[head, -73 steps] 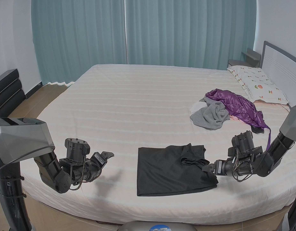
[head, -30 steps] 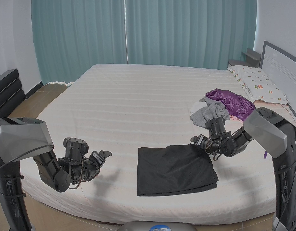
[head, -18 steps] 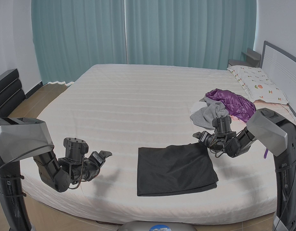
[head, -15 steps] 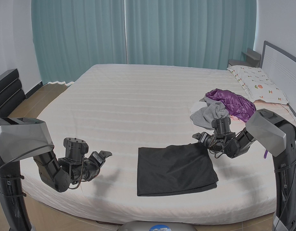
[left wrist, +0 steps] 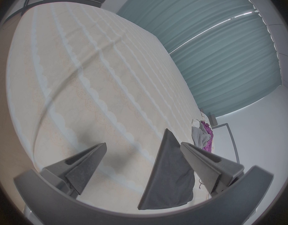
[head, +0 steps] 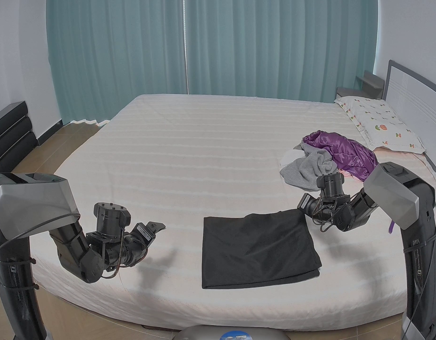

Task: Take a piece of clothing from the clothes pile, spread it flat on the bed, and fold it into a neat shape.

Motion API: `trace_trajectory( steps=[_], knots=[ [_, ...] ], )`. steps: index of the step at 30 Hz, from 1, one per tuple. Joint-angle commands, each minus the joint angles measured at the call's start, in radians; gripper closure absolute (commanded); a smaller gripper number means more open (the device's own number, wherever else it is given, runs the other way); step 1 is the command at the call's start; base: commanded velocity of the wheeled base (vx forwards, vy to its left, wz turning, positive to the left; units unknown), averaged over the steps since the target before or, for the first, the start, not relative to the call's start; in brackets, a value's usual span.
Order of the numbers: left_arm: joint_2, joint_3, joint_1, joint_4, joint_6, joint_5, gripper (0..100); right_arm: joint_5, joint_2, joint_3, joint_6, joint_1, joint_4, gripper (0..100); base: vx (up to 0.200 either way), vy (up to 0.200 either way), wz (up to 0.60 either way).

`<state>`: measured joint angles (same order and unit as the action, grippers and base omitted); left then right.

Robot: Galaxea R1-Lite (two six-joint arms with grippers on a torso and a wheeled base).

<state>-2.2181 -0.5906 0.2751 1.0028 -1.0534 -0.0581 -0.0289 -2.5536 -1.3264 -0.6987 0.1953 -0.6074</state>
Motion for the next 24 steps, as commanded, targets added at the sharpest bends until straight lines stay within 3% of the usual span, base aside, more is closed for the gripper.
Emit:
trace_trajectory(
  steps=[1, 12, 13, 21, 24],
  knots=[
    [0.000, 0.000, -0.001, 0.000, 0.000, 0.000, 0, 0.000, -0.002, 0.001, -0.001, -0.020, 0.000, 100, 0.000, 0.000, 0.00],
    [-0.002, 0.000, -0.001, 0.000, 0.001, 0.000, 0, 0.000, -0.005, -0.004, -0.004, -0.030, -0.002, 100, 0.000, 0.000, 0.00],
    [0.000, 0.000, -0.001, 0.000, 0.001, 0.000, 0, 0.001, -0.005, -0.002, -0.004, -0.030, -0.002, 0, 0.000, 0.000, 0.00],
    [0.000, 0.000, -0.001, 0.000, 0.001, -0.002, 0, 0.014, 0.046, 0.050, -0.005, -0.027, -0.015, 0, 0.000, 0.000, 0.00],
    [0.001, 0.000, 0.001, 0.000, 0.003, -0.008, 0, 0.067, 0.119, 0.148, -0.005, -0.027, -0.048, 0, 0.000, 0.000, 0.00]
  ],
)
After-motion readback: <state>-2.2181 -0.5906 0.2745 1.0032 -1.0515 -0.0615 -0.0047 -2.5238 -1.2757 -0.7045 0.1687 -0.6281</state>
